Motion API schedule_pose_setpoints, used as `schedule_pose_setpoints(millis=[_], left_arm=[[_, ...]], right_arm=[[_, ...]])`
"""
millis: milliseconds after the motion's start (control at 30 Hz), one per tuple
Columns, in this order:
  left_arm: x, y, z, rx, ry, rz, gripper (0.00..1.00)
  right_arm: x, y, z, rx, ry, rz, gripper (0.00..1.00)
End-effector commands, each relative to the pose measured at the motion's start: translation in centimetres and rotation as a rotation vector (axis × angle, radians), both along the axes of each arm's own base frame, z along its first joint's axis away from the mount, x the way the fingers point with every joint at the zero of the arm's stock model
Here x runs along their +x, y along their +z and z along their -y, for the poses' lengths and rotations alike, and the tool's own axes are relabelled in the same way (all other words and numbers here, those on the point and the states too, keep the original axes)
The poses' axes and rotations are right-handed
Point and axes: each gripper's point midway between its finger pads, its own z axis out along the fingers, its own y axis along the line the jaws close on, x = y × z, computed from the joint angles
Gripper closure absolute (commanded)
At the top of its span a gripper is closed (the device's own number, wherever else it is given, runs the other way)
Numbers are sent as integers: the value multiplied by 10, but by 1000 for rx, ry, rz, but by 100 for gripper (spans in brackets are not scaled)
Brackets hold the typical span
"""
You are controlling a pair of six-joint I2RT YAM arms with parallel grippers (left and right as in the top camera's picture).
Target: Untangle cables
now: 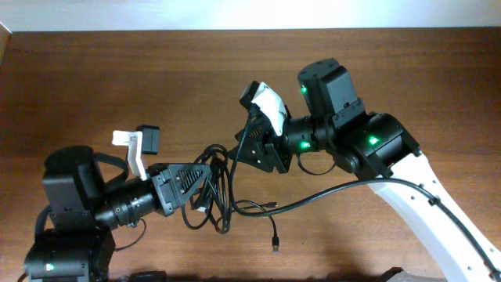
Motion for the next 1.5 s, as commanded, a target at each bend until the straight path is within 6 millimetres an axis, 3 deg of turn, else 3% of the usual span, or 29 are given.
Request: schedule_pose_setpoints(millis=[0, 100, 133, 267, 433, 633, 700, 733, 800, 833, 933, 1033, 1167, 1267, 1467], left_arm=[[-8, 13, 13, -30, -69, 34, 90], [-5, 17, 20, -20, -70, 55, 90], [-4, 17, 23, -14, -68, 56, 90], [-6, 17, 27, -5, -83, 63, 88], [-7, 15, 27, -3, -83, 54, 84], [-8, 12, 27, 5, -87, 49, 82], [-8, 5, 24, 27, -62, 20, 81], [-5, 0, 20, 46, -34, 4, 80], [1, -14, 9, 115, 38, -21, 66], [5, -23, 0, 177, 80, -18, 54], [9, -32, -11, 228, 142, -42, 39], [10, -33, -11, 230, 144, -44, 37], [12, -35, -11, 232, 143, -55, 36], [16, -39, -11, 235, 141, -73, 35], [21, -44, -10, 239, 137, -101, 35]], right_arm=[[-1, 1, -2, 3, 11, 14, 56], [-5, 4, -4, 19, 35, 0, 61], [-6, 3, -3, 18, 35, -3, 96], [2, 1, -1, -1, 1, 16, 96], [33, 5, 1, -8, -196, -7, 96], [81, 0, 25, -52, -560, -45, 96], [84, 9, 25, -10, -599, -65, 96], [82, 14, 25, 11, -596, -71, 96], [69, 26, 21, 47, -537, -80, 96], [58, 31, 18, 68, -491, -105, 96], [31, 32, 20, 62, -419, -178, 96], [17, 27, 26, 32, -418, -246, 96], [-11, 43, 23, 81, -305, -281, 96], [-29, 41, 24, 68, -247, -346, 96], [-31, 40, 25, 63, -245, -354, 96]])
